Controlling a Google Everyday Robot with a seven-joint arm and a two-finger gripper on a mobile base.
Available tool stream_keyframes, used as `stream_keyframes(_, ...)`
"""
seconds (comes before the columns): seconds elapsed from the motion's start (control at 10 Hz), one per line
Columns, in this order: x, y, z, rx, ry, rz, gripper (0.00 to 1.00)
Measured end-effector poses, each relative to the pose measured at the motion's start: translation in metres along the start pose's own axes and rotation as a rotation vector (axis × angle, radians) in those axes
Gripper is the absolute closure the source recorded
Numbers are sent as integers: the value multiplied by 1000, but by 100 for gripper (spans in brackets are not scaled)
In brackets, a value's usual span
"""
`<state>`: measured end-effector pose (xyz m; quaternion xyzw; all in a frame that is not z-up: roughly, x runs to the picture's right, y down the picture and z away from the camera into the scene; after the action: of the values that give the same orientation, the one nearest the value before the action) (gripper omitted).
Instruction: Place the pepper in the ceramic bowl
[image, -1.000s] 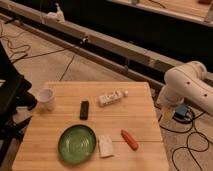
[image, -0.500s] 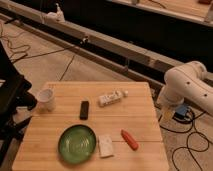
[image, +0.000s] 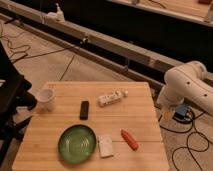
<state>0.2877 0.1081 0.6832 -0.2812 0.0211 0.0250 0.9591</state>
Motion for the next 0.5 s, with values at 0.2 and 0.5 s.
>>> stream_keyframes(0.2,-1,-4,-2,3,8,4,35)
stream_keyframes(0.5,-32,-8,9,-47,-2,18,35)
